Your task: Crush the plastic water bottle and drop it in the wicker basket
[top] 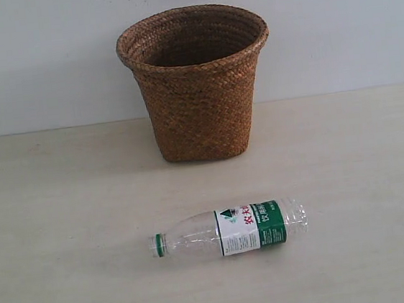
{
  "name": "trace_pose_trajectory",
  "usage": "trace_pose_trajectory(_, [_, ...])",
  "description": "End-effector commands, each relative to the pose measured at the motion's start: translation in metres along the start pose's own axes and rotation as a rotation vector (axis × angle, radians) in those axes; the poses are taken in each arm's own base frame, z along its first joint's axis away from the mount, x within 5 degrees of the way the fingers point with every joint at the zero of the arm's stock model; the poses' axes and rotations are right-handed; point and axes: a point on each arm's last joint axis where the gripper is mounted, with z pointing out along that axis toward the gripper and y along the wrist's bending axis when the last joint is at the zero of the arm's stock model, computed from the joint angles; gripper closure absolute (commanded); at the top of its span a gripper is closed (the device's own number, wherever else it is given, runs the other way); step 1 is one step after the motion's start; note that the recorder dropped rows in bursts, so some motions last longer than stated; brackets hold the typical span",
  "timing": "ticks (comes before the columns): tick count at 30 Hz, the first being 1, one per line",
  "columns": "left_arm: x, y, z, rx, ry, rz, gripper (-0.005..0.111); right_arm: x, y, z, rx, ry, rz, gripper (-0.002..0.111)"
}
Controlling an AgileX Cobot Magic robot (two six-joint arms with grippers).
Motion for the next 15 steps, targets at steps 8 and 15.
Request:
trace_pose_trajectory(8, [0.028,-0.053,0.072,0.757,0.251,0.38,0.103,0.0,0.0,0.0,0.003,-0.012,-0.003,0.108])
trace_pose_trajectory(15, [0.045,-0.076,0.105,0.935,0.241,0.452,0.103,0.0,0.0,0.0,0.003,-0.012,-0.003,0.108])
